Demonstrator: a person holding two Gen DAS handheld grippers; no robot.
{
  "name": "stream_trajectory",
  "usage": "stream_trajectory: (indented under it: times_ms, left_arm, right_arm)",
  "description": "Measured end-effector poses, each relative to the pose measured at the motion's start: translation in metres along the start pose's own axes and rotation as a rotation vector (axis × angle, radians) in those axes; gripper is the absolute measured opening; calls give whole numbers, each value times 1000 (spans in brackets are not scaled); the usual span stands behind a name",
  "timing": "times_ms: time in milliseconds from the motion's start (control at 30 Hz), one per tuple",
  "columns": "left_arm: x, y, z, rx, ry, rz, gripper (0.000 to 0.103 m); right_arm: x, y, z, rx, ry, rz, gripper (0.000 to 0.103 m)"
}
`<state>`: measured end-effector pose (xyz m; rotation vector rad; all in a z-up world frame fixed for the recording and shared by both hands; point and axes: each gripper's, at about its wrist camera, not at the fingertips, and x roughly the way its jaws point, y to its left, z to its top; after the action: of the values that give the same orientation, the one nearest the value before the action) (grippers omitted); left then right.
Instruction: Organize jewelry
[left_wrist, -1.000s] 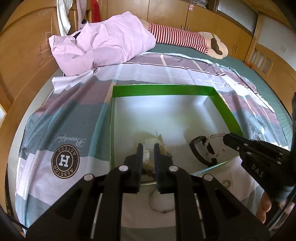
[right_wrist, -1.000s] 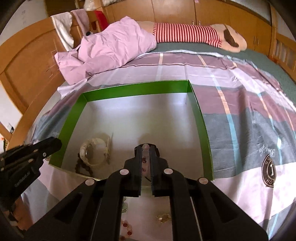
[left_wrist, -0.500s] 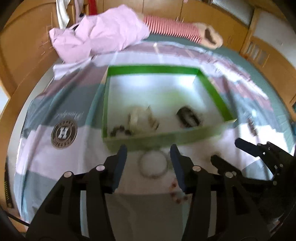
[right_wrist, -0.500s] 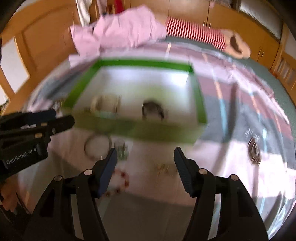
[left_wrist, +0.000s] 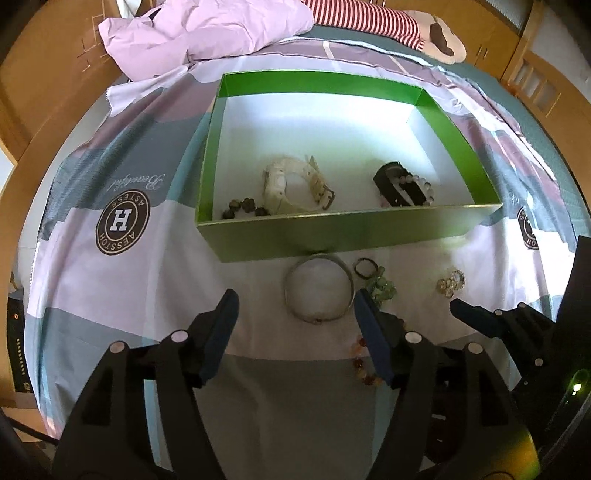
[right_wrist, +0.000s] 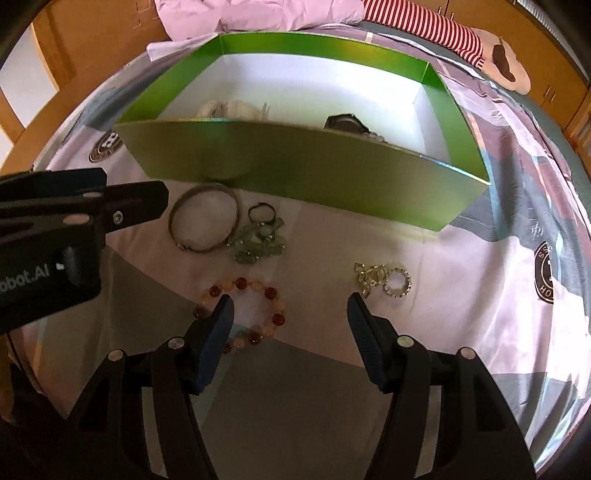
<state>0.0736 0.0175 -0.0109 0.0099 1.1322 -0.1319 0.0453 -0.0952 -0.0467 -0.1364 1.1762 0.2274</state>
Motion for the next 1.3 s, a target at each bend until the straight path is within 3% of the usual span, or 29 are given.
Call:
stream_trajectory:
  times_ms: [100,167,233,367,633,1300]
  left_arm:
    - [2,-4,0,11,5,-1,68]
    - [3,-5,-1,18,12,0,68]
    - [5,-3,0,17,22,-4,68]
    - [7,7,2,-25,40,-52,68]
    - [20,9,0,-56,76,-72,68]
    - [41,-53,-5,130,22,-105,66]
  right_arm:
    - [8,4,-2,-22,34,21,39]
    - [15,8,-5,-39,73,37,17]
    - [15,9,-5,-45,78,40,8]
    - [3,2,-1,-21,52,48,8]
    - [-8,-32,5,90,24,37,8]
    - [7,-52,-11,118,110,23,8]
